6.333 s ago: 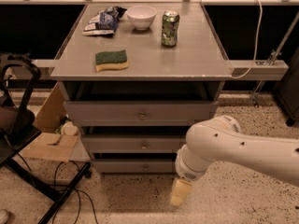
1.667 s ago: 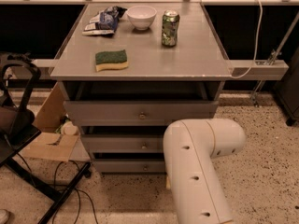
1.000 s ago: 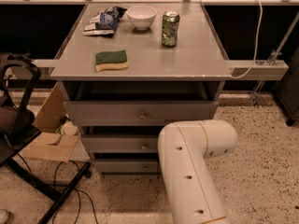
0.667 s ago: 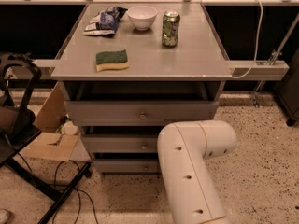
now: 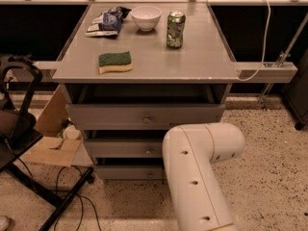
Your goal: Open bottom drawer
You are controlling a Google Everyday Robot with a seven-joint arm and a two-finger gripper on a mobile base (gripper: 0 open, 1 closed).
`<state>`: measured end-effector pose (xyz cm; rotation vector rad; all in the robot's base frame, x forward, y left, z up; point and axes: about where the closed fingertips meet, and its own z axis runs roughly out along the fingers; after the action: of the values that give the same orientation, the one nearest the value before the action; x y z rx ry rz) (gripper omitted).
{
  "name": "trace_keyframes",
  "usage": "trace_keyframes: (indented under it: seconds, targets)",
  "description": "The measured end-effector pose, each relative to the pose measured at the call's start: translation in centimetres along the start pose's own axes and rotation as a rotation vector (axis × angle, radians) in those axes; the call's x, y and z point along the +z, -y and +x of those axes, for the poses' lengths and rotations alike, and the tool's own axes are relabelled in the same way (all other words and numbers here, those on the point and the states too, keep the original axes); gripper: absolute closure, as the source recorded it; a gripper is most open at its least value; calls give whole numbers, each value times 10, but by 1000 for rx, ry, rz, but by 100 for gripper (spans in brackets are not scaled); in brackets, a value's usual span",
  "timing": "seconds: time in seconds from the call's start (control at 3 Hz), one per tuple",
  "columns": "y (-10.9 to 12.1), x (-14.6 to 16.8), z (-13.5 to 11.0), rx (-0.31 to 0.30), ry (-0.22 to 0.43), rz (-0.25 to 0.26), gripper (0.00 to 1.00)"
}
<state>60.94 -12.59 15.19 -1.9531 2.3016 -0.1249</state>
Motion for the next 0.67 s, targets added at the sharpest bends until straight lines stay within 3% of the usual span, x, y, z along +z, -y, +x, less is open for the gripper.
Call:
trace_keyframes:
  seconds: [0.33,0.67]
  targets:
    - [-2,-41,10,-14,-101,-32,100]
    - [-1,-49,10,-14,-101,-32,100]
